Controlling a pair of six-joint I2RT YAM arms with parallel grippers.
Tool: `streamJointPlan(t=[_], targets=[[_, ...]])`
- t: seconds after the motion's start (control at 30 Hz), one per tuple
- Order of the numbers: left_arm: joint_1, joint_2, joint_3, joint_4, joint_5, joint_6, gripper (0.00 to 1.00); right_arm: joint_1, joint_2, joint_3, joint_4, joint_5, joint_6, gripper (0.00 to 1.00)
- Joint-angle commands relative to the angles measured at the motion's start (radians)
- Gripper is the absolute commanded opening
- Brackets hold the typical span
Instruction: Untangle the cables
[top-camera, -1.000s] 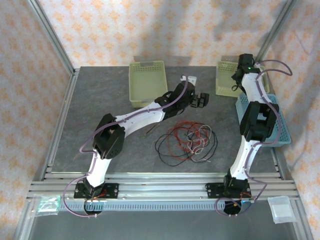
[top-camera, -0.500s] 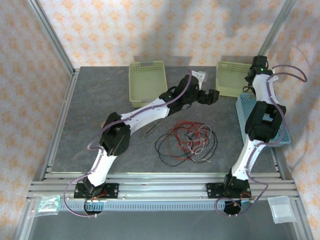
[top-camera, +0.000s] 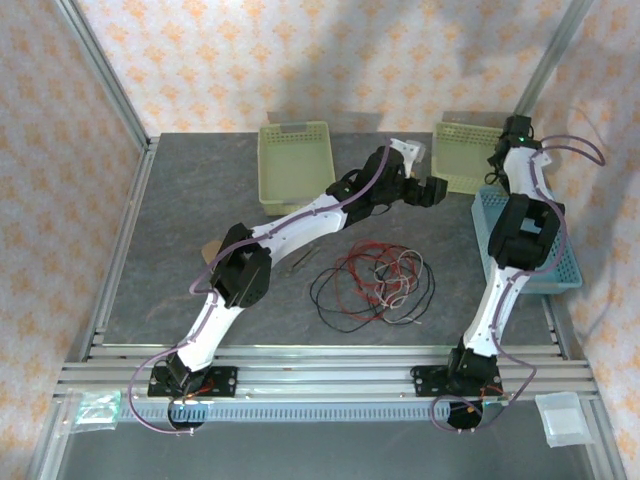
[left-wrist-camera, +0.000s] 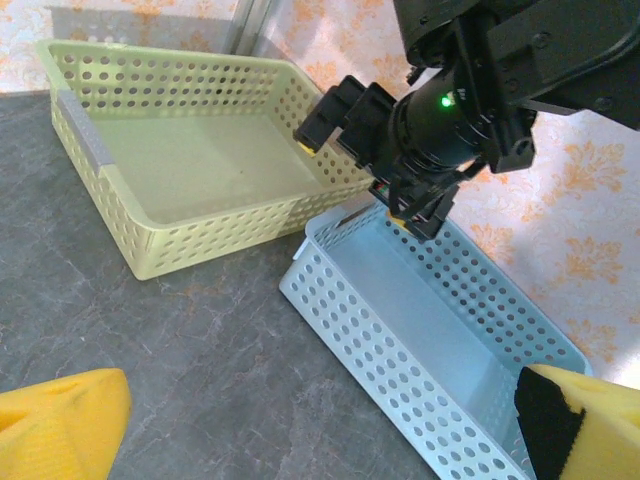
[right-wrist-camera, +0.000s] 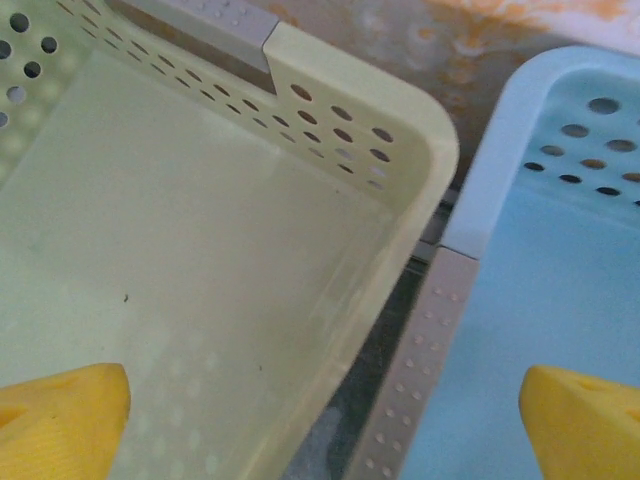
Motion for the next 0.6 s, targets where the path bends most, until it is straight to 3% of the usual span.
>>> streamJointPlan(t=[0.0, 0.27, 0.57], targets=[[0.002, -0.004, 0.024, -0.033, 0.034, -0.008, 0.99, -0.013, 0.032, 0.043, -0.040, 0.000, 0.024, 0.98], [0.002, -0.032, 0.007, -0.061, 0.012, 0.018, 0.99, -0.013, 0.086, 0.058, -0.046, -0.058, 0.039, 0.85], [0.002, -0.051, -0.019, -0.072, -0.001, 0.029, 0.99, -0.013, 0.076, 0.030, -0.015, -0.078, 0.033, 0.56]])
